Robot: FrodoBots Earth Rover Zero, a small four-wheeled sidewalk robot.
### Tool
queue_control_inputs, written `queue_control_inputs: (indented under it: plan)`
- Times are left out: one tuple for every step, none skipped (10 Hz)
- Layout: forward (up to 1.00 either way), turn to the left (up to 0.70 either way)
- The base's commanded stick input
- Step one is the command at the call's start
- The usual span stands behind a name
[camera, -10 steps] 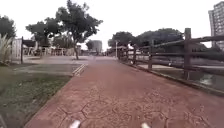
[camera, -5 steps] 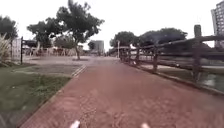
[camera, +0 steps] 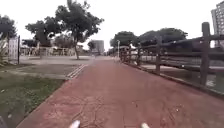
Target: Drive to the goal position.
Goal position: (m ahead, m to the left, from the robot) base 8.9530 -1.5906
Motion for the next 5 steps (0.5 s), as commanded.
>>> queue_control_inputs:
  plan:
    - [0.50,0.04]
    - [0.50,0.04]
    - [0.50,0.04]
    - [0.50,0.04]
    - [0.50,0.05]
